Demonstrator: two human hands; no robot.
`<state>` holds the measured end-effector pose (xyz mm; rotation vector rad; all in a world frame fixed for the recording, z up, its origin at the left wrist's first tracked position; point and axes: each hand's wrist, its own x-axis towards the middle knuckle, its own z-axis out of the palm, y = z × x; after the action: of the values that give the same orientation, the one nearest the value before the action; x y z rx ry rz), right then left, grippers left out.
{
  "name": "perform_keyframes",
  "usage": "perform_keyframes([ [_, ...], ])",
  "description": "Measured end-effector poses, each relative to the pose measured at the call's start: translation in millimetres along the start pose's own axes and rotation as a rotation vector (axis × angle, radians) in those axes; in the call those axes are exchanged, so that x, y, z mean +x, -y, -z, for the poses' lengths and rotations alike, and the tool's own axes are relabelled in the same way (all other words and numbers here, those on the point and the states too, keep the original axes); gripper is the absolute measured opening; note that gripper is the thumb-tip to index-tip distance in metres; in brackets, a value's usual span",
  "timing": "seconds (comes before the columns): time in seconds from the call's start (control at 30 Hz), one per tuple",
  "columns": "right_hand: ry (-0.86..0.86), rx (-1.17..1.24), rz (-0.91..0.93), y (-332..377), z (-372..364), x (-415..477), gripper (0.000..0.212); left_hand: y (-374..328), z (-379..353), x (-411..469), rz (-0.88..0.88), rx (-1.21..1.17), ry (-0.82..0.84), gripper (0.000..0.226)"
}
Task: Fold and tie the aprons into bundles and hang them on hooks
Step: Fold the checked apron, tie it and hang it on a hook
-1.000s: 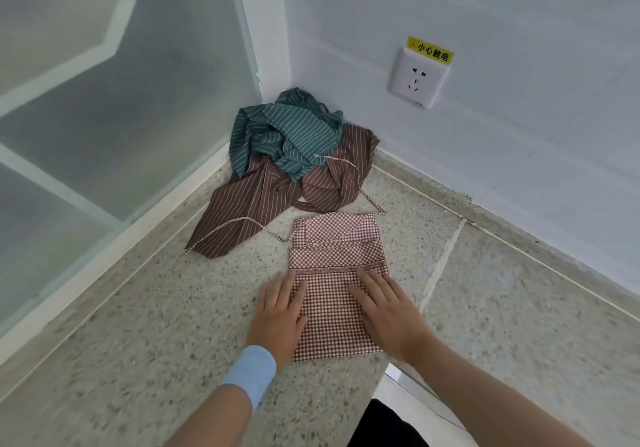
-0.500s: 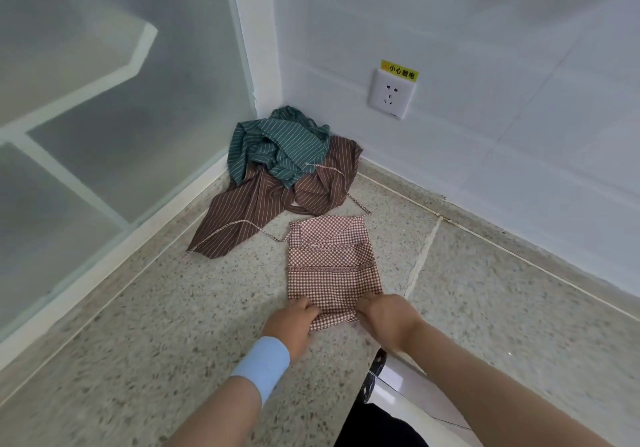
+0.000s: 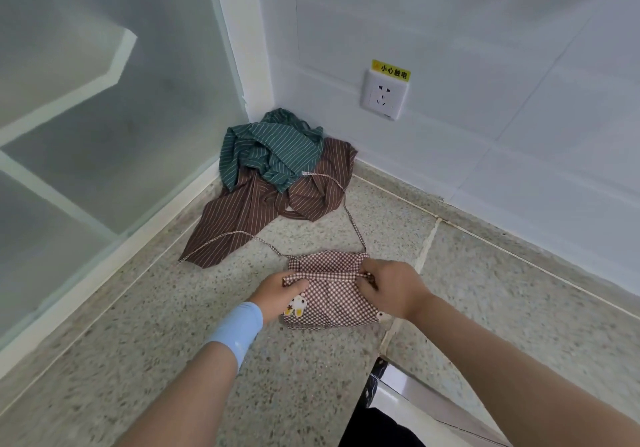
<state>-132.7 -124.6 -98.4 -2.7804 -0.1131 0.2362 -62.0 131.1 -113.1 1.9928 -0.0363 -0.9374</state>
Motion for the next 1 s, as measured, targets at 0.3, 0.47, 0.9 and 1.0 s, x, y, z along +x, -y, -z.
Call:
perform_keyframes([
  [0.3,-0.039,-0.017,-0.11,-14.5,-22.1,58.9,0.026,-14.1,-14.4,33.9,-0.117,0.558,-0.581,0.038],
  [0.47,0.061,-0.034,-0.215,-18.0,-40.8,73.1,0.027,-2.1,-59.4,42.9,-0.58,0.905,-0.513,0.035],
  [0.9,0.114,-0.251,-0.004,-28.7,-94.7,19.4,0.067,45.6,-57.0,62.7,-0.392,1.178,-0.231,0.062],
  [1.0,0.149,-0.281,-0.026,-35.7,-85.9,13.8,0.072,64.6,-26.2,53.0,-0.315,1.187,-0.301,0.064],
])
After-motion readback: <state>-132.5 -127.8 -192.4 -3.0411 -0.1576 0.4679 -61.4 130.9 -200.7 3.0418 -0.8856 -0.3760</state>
